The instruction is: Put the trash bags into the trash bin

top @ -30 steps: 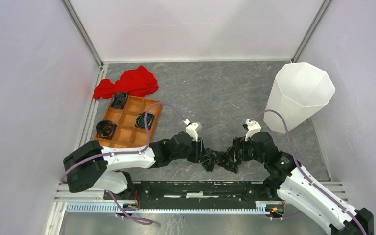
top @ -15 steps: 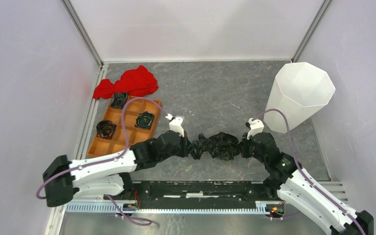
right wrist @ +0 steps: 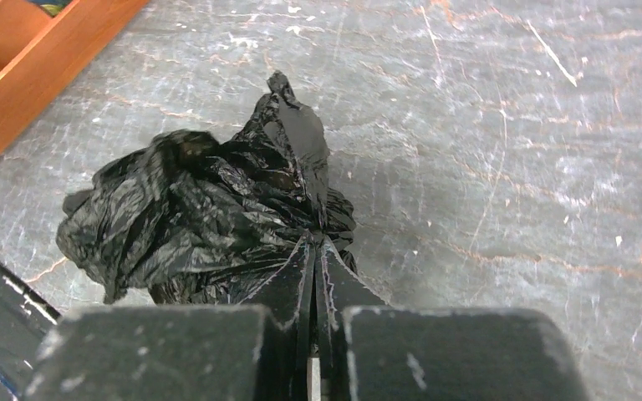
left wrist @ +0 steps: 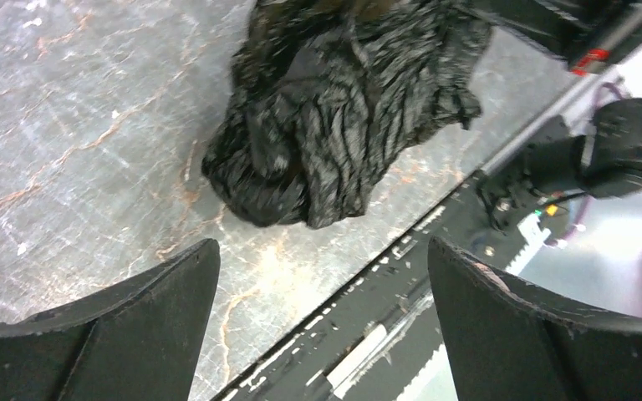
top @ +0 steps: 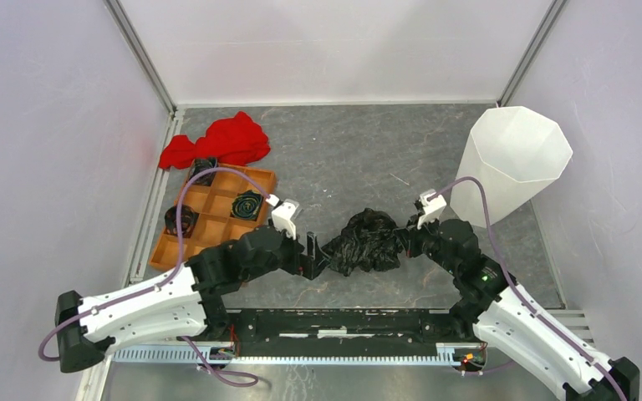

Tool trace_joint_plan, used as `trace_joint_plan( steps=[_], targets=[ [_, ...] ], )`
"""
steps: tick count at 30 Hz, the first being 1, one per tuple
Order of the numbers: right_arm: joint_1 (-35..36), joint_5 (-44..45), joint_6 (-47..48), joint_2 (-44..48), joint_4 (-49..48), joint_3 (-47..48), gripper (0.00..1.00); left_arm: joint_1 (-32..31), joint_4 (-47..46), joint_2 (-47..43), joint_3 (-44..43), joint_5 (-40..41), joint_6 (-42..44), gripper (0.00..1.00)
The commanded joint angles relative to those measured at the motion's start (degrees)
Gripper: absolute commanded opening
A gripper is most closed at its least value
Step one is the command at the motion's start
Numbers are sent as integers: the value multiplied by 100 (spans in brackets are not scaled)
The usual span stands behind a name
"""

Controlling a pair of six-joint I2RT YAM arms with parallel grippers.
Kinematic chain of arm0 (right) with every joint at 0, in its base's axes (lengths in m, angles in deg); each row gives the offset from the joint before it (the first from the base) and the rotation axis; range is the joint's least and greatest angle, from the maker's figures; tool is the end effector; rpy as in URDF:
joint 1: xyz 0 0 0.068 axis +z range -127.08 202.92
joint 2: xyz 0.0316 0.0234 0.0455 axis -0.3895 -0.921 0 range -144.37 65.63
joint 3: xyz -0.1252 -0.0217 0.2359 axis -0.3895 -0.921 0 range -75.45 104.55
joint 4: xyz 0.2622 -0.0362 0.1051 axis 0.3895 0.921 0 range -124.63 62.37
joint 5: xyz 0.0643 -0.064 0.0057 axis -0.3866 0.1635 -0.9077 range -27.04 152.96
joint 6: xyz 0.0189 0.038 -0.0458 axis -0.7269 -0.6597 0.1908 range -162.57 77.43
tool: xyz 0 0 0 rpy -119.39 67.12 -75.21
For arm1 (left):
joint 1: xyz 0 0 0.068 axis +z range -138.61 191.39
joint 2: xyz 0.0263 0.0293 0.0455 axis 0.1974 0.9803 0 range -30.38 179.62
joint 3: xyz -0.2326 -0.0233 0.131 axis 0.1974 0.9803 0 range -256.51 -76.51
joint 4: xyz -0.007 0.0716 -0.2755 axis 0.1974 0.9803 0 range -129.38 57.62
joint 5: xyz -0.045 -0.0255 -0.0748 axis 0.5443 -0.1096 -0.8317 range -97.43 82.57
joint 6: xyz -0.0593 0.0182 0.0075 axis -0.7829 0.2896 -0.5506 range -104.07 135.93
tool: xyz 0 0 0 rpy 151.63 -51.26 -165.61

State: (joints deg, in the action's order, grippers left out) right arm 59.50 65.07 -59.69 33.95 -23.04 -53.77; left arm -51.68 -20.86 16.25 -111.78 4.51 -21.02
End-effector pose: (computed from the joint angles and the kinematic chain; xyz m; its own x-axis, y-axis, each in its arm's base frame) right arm 0.1525 0.1110 0.2170 -0.4498 0.0325 -0.8926 -0.4558 0.8511 0.2607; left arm 0.1098 -0.1943 0.2474 -0.6558 -0.0076 -0.7549 0.4964 0.7490 -0.4388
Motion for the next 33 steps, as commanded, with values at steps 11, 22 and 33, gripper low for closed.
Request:
trace_joint_plan(
  steps=[11, 22, 33],
  targets=[
    [-22, -2667, 1260, 135, -800, 693, 0, 19, -138, 974, -1885, -484, 911, 100],
    [-25, -3532, 1587, 133, -731, 821, 0, 130, -321, 1107, -1888, -1383, 1251, 100],
    [-22, -3774, 1666, 92, -664, 697, 0, 384, -230, 1890, -1936, -1569, 1344, 72]
  ],
)
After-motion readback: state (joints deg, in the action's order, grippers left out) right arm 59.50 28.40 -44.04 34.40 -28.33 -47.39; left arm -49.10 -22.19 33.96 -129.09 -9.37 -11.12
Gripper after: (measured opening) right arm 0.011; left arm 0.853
